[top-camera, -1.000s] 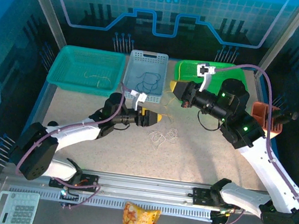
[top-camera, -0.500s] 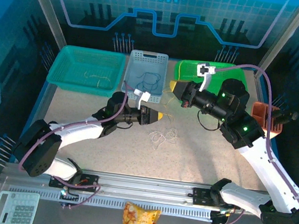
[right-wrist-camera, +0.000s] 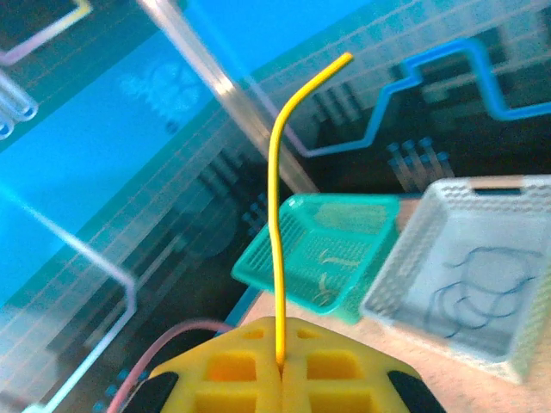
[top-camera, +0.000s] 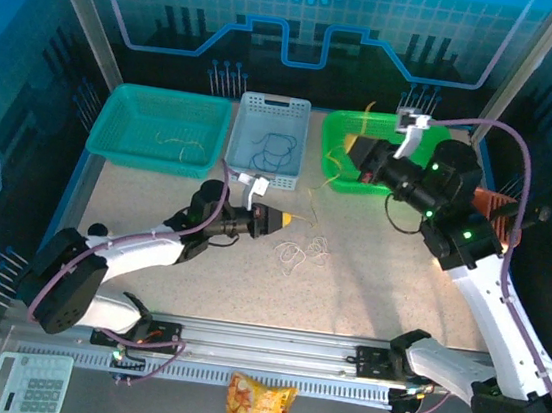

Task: Untangle the cables

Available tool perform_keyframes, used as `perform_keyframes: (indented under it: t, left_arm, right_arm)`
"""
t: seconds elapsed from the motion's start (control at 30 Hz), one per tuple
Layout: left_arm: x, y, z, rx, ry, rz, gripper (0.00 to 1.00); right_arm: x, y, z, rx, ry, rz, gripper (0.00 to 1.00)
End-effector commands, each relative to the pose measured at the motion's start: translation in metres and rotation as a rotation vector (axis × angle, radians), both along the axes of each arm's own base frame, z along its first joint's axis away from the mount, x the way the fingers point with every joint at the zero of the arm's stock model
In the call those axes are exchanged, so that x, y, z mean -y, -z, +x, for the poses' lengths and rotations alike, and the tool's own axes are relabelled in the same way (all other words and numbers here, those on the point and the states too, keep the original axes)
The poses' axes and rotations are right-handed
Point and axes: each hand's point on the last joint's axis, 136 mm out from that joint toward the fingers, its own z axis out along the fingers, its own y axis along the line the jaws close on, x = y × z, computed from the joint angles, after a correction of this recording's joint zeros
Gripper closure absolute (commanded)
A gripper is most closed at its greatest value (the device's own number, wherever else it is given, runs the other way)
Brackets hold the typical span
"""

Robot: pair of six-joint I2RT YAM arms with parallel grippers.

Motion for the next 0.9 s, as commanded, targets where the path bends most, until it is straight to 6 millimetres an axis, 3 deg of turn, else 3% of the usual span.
perform_keyframes:
  t: [0.0,0.33,0.57,0.87]
  left_arm:
    - [-0.014,-0.003,-0.002,0.032,-0.071,-0.006,1.00]
    - [-0.067,0.018,-0.025,0.028,-0.250,0.045,1.00]
    - [-0.096,0.023,-0.037,0.040,-0.341,0.062,1.00]
    - [-0.119,0.016,-0.041,0.057,-0.441,0.035,1.00]
  right_arm:
    - [0.033,-0.001,0.009,0.011,0.111,-0.007,1.00]
    - [0.101,0.035,0.041,-0.074,0.365,0.011,1.00]
    - [0.128,0.048,0.051,-0.106,0.464,0.022,1.00]
    - [0.158,0.066,0.061,-0.150,0.595,0.022,1.00]
